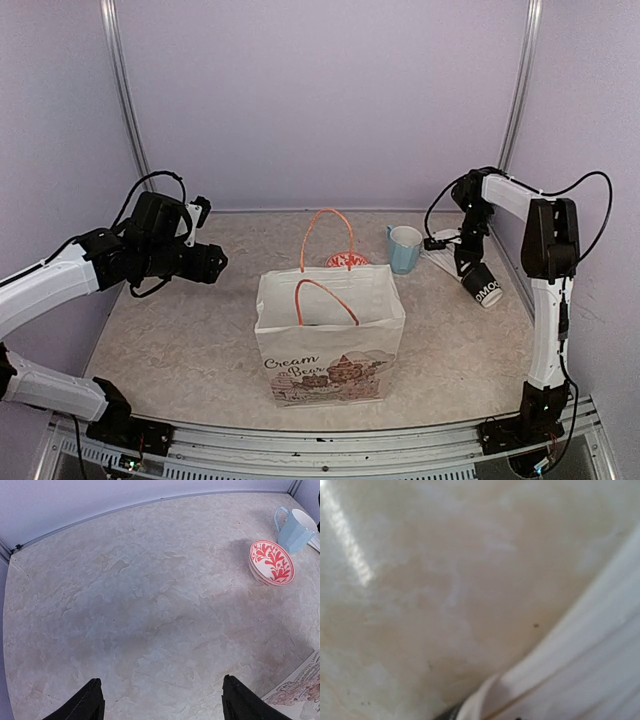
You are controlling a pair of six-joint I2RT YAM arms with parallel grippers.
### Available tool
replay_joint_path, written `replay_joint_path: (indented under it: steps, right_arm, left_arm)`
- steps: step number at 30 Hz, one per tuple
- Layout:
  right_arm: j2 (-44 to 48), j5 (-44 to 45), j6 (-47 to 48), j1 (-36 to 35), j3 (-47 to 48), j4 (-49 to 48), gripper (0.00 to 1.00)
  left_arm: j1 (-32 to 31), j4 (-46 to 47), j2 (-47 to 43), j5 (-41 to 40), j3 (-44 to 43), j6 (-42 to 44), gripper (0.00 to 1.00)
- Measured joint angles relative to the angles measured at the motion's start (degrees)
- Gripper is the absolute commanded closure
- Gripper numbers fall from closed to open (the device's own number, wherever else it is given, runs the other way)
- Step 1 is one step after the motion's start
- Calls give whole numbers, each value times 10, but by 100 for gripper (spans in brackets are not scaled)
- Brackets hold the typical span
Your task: Pack the takeout coffee
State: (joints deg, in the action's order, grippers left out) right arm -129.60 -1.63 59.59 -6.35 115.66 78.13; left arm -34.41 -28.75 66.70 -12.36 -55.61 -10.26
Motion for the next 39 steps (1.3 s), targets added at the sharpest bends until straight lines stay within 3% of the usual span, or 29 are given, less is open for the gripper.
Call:
replay_joint_path:
  steps: [11,15,23,39]
  right_arm:
    - [3,24,6,0,-32,0,82]
    - [7,33,2,0,-43,0,68]
    - [7,63,-5,0,-43,1,65]
    - [15,112,-7,0,-59,1,78]
  left_arm:
    - [0,3,0,0,5,0,21]
    - [0,5,0,1,7,0,21]
    - [0,9,0,2,12,1,21]
    - [0,14,1,5,30,7,20]
